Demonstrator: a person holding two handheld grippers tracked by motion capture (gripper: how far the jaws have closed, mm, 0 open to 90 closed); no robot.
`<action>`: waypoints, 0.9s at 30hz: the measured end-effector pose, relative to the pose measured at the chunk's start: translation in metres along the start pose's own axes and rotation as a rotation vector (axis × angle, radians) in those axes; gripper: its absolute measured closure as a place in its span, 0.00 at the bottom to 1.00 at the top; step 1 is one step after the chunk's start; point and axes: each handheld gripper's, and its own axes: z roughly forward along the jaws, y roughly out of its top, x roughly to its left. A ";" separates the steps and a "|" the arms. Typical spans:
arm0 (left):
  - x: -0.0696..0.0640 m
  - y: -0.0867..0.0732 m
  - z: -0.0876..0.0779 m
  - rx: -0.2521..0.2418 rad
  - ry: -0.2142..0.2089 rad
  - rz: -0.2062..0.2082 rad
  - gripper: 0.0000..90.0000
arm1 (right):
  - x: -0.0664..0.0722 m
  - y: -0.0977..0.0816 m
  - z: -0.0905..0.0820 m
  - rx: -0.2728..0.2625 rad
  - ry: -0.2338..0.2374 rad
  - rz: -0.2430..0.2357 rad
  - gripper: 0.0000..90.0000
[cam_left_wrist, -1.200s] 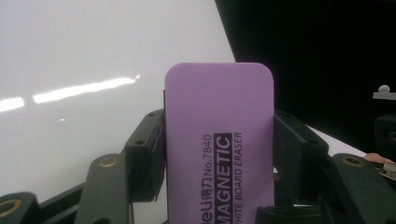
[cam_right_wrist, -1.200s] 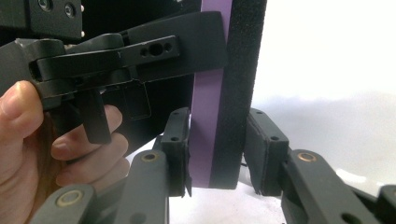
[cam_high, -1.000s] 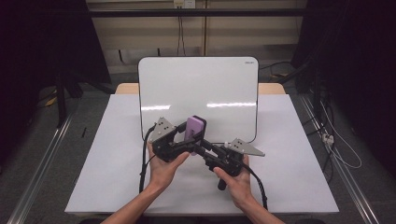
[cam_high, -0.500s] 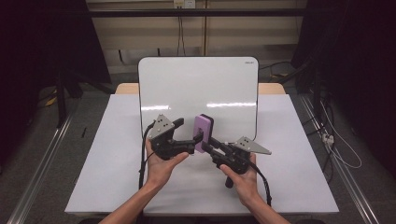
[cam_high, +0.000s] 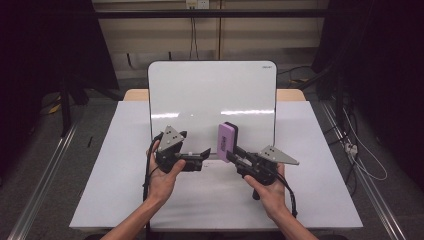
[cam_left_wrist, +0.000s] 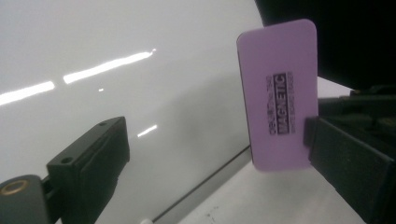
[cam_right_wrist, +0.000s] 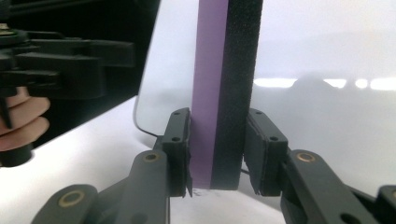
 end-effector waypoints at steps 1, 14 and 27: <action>0.003 -0.002 -0.001 0.004 0.006 -0.004 0.05 | -0.001 0.000 -0.001 -0.001 -0.005 -0.002 0.71; 0.037 -0.033 -0.029 0.070 0.090 0.025 0.11 | -0.016 0.010 -0.021 0.008 -0.084 -0.064 0.71; 0.046 -0.050 -0.053 0.069 0.107 0.035 0.07 | -0.031 0.017 -0.038 0.023 -0.155 -0.121 0.71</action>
